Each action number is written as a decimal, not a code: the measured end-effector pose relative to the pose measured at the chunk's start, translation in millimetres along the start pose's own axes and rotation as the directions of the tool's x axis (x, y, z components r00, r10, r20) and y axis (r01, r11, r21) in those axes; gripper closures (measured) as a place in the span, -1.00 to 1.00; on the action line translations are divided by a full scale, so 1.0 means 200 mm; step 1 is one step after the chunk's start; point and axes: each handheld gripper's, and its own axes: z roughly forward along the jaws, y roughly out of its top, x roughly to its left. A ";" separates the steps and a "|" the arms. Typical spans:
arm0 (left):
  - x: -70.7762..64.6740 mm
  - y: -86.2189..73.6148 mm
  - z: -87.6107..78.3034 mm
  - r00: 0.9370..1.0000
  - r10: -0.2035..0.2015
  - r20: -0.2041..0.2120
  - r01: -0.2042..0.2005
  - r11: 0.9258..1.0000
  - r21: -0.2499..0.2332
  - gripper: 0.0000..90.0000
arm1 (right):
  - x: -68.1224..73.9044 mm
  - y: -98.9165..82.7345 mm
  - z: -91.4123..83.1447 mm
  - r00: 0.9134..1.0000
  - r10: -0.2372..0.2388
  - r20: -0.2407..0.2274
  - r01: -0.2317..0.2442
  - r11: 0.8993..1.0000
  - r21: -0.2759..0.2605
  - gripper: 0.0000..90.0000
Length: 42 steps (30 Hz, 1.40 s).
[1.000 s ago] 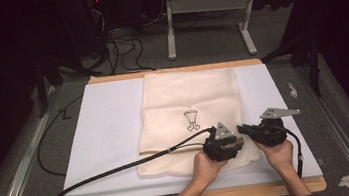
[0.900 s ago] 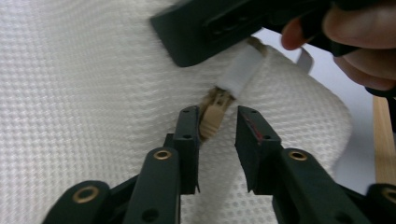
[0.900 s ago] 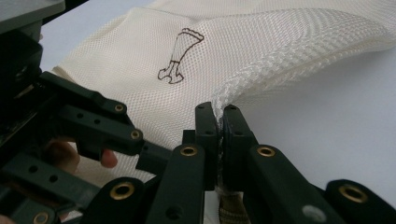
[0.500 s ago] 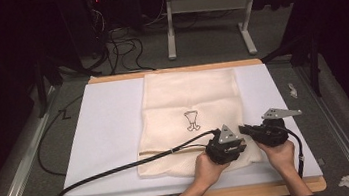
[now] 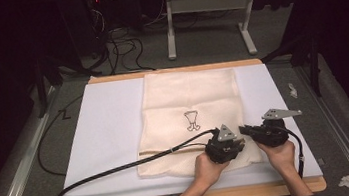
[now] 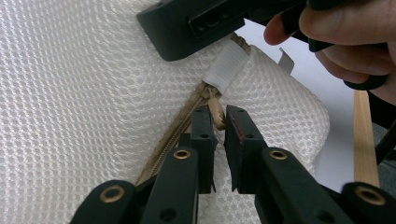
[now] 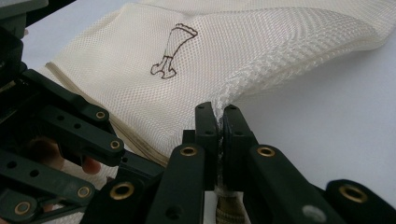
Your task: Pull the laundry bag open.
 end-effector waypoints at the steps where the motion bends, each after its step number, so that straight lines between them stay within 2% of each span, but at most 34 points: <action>1: 0.00 0.00 0.00 1.000 -0.005 0.002 0.005 1.000 -0.001 0.83 | 0.00 0.00 0.00 1.000 -0.001 0.002 0.001 1.000 0.000 0.96; 15: 0.02 0.01 -0.02 1.000 -0.014 0.027 0.013 1.000 0.017 0.93 | -0.01 -0.01 -0.01 1.000 -0.005 0.010 0.005 1.000 0.001 0.96; 29: 0.01 0.02 -0.04 1.000 0.027 0.007 -0.027 0.999 0.030 0.93 | -0.03 -0.02 -0.02 1.000 -0.018 0.015 0.017 1.000 0.004 0.96; 36: 0.02 0.02 -0.06 1.000 0.024 0.009 -0.024 0.999 0.040 0.94 | -0.02 -0.03 -0.02 1.000 -0.006 0.009 0.006 1.000 0.008 0.96; 42: 0.02 0.02 -0.06 1.000 0.015 0.010 -0.016 0.999 0.044 0.94 | -0.03 -0.03 -0.02 1.000 -0.018 0.007 0.018 1.000 0.007 0.96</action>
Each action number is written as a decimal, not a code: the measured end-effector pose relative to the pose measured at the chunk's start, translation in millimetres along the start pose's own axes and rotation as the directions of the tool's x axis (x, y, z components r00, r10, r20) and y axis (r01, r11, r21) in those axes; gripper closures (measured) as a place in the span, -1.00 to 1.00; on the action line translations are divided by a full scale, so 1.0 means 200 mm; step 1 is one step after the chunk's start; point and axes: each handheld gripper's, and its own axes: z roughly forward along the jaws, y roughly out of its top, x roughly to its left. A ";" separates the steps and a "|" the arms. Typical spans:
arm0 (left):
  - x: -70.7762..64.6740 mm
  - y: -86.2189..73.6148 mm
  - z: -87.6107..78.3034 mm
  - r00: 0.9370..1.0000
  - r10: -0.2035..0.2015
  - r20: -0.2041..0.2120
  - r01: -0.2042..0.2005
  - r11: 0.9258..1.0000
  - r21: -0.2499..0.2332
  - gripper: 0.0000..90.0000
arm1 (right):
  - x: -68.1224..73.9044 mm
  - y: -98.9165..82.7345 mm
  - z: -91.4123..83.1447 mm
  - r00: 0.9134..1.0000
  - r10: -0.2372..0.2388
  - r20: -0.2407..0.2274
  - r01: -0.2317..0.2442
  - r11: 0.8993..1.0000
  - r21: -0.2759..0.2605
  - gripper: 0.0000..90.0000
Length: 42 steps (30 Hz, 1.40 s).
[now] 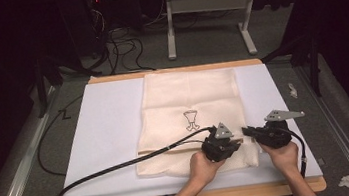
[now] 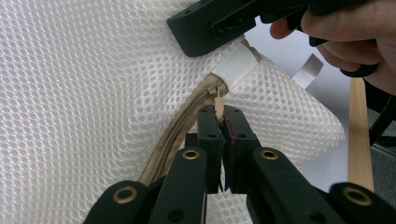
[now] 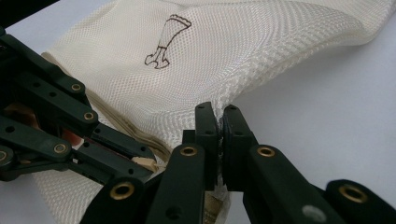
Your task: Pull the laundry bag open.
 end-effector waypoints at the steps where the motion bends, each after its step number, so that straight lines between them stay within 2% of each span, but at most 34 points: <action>1: 0.00 0.00 0.00 1.000 -0.004 0.005 0.004 1.000 0.000 0.94 | 0.00 0.00 0.00 1.000 -0.007 0.000 0.007 1.000 -0.001 0.96; 6: 0.01 0.00 -0.01 0.999 -0.028 0.018 0.028 1.000 -0.003 0.94 | 0.00 -0.01 -0.01 1.000 0.001 -0.003 -0.001 1.000 0.006 0.96; 7: -0.01 0.00 0.00 1.000 -0.008 -0.008 0.008 1.000 0.003 0.94 | 0.00 -0.01 0.00 1.000 0.002 -0.004 -0.002 1.000 0.000 0.96; 10: -0.02 -0.01 0.00 1.000 -0.009 -0.024 0.009 1.000 0.011 0.94 | 0.01 0.00 0.01 1.000 -0.002 -0.010 0.002 1.000 0.002 0.96; 15: 0.02 -0.01 -0.04 0.999 -0.042 -0.022 0.042 0.999 -0.001 0.94 | 0.01 -0.01 0.00 1.000 0.002 -0.025 -0.003 1.000 -0.003 0.96; 16: 0.03 -0.01 -0.05 0.999 -0.052 -0.012 0.052 0.999 -0.002 0.94 | 0.00 -0.02 0.00 0.999 0.008 -0.032 -0.008 1.000 -0.002 0.97; 23: 0.03 -0.02 -0.05 0.999 -0.040 -0.033 0.041 0.999 0.018 0.94 | 0.02 0.01 0.01 0.999 -0.001 -0.034 0.001 1.000 -0.011 0.96; 34: 0.05 -0.02 -0.09 0.998 -0.050 -0.028 0.050 0.999 0.006 0.94 | 0.03 0.00 0.00 0.999 -0.013 -0.036 0.012 1.000 -0.010 0.96; 42: 0.04 -0.04 -0.09 0.999 -0.050 -0.014 0.050 0.998 0.029 0.94 | 0.03 0.01 0.01 0.999 -0.013 -0.043 0.013 1.000 -0.014 0.97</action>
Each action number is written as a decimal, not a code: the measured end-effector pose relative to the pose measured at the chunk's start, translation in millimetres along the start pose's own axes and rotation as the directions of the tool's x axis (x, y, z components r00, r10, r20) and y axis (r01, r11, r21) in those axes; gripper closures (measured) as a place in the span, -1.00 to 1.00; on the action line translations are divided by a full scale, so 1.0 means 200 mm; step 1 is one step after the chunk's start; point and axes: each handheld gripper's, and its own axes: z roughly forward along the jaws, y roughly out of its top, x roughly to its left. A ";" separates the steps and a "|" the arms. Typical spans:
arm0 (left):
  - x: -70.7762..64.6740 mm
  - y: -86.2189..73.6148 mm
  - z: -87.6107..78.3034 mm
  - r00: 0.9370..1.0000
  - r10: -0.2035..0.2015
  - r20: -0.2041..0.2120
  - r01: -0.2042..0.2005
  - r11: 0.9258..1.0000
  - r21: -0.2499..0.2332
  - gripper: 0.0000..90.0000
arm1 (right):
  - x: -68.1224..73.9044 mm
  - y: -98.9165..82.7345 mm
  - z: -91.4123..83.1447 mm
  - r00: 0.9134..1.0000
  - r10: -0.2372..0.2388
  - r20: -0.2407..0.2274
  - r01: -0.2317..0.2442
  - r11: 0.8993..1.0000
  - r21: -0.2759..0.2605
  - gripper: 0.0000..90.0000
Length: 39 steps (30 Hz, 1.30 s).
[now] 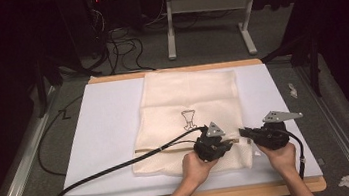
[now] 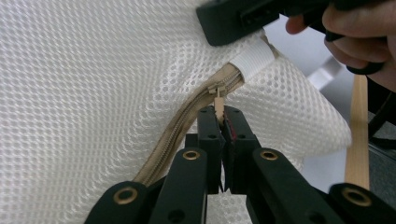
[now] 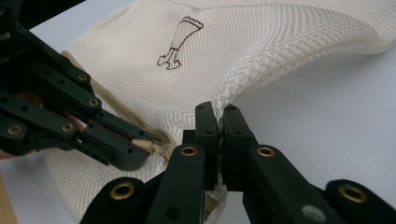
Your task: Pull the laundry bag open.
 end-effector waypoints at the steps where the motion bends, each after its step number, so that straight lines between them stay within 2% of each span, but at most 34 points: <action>1: 0.00 0.00 0.00 1.000 -0.005 -0.004 0.005 1.000 0.007 0.94 | 0.00 0.00 0.00 1.000 0.005 -0.001 -0.005 1.000 0.001 0.97; 3: 0.02 0.00 0.00 1.000 -0.008 -0.025 0.009 1.000 0.023 0.94 | 0.01 0.00 0.00 1.000 -0.016 0.010 0.016 1.000 0.006 0.97; 9: 0.01 0.01 -0.04 0.999 0.022 -0.042 -0.022 1.000 0.009 0.94 | -0.01 -0.01 -0.02 1.000 0.000 0.009 0.000 1.000 -0.005 0.97; 14: 0.03 -0.01 -0.06 0.999 0.004 -0.043 -0.004 1.000 0.003 0.94 | -0.02 -0.01 -0.02 1.000 0.010 0.012 -0.010 1.000 -0.006 0.97; 17: 0.03 -0.01 -0.09 0.998 0.026 -0.061 -0.026 1.000 -0.001 0.94 | -0.02 -0.01 -0.02 1.000 0.005 0.015 -0.004 1.000 -0.008 0.96; 20: 0.03 -0.01 -0.12 0.997 0.026 -0.073 -0.027 1.000 -0.009 0.94 | -0.02 0.00 -0.02 1.000 -0.002 0.024 0.002 1.000 -0.009 0.96; 24: 0.06 -0.03 -0.16 0.997 0.012 -0.077 -0.013 1.000 -0.019 0.94 | -0.02 0.00 -0.02 1.000 0.005 0.030 -0.005 1.000 -0.008 0.96; 30: 0.07 -0.06 -0.20 0.996 0.019 -0.089 -0.021 1.000 -0.022 0.94 | -0.03 -0.01 -0.02 0.999 0.005 0.045 -0.005 1.000 0.002 0.96; 35: 0.09 -0.08 -0.25 0.994 0.004 -0.110 -0.008 0.999 -0.034 0.94 | -0.05 0.00 -0.01 0.998 0.015 0.053 -0.016 1.000 0.004 0.96; 37: 0.12 -0.10 -0.27 0.994 -0.014 -0.105 0.010 0.999 -0.037 0.94 | -0.05 0.00 0.01 0.998 0.021 0.058 -0.021 1.000 0.004 0.96; 39: 0.12 -0.10 -0.28 0.994 -0.003 -0.109 -0.001 0.999 -0.041 0.94 | -0.05 0.00 0.01 0.997 0.027 0.066 -0.028 0.999 0.018 0.96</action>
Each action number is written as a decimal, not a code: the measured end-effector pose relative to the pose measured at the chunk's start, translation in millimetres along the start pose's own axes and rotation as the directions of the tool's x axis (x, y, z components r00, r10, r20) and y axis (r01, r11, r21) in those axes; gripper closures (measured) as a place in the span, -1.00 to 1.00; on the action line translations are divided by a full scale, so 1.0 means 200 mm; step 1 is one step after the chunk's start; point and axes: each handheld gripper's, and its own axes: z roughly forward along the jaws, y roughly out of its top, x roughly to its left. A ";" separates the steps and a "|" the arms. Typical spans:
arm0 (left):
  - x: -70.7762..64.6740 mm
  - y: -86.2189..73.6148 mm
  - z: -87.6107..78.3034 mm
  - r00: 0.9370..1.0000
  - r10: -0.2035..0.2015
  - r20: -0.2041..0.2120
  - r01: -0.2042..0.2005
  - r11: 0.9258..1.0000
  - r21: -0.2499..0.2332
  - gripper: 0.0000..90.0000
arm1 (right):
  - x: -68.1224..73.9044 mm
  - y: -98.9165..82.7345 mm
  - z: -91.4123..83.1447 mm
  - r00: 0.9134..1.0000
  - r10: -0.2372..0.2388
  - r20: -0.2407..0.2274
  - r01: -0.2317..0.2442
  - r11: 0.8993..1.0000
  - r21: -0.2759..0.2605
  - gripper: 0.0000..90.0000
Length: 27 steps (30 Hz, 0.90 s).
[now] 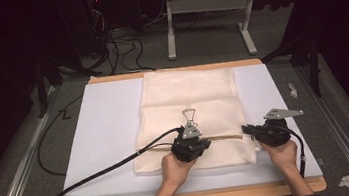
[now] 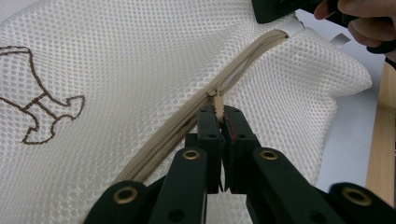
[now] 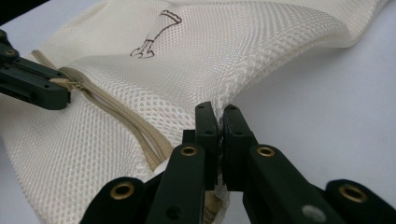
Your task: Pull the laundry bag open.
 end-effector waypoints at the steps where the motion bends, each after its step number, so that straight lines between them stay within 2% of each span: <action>1: -0.01 0.00 -0.01 1.000 0.011 -0.006 -0.011 1.000 -0.005 0.94 | 0.00 0.00 0.00 1.000 -0.010 0.006 0.010 1.000 0.001 0.96; 4: -0.01 -0.01 -0.02 1.000 0.020 -0.017 -0.020 1.000 -0.006 0.94 | 0.01 0.02 0.00 1.000 -0.013 0.018 0.012 1.000 0.008 0.96; 8: 0.03 -0.03 -0.07 1.000 0.008 -0.030 -0.008 1.000 -0.010 0.94 | 0.01 0.03 0.03 1.000 -0.009 0.028 0.009 1.000 0.020 0.96; 12: 0.04 -0.04 -0.08 1.000 -0.011 -0.027 0.011 1.000 -0.004 0.94 | 0.00 0.03 0.05 0.999 -0.009 0.033 0.008 1.000 0.027 0.96; 14: 0.04 -0.05 -0.09 0.999 0.000 -0.034 -0.001 1.000 -0.008 0.94 | 0.00 0.03 0.04 0.999 -0.010 0.036 0.009 1.000 0.029 0.96; 20: 0.05 -0.05 -0.11 0.999 -0.003 -0.038 0.002 1.000 -0.014 0.94 | 0.01 0.03 0.06 0.999 -0.012 0.031 0.012 1.000 0.028 0.96; 24: 0.07 -0.07 -0.13 0.999 -0.023 -0.036 0.022 1.000 -0.022 0.94 | 0.01 0.03 0.07 0.999 -0.017 0.030 0.016 1.000 0.021 0.96; 27: 0.08 -0.08 -0.14 0.999 -0.020 -0.035 0.019 1.000 -0.019 0.94 | 0.01 0.03 0.07 0.999 -0.016 0.031 0.015 1.000 0.023 0.96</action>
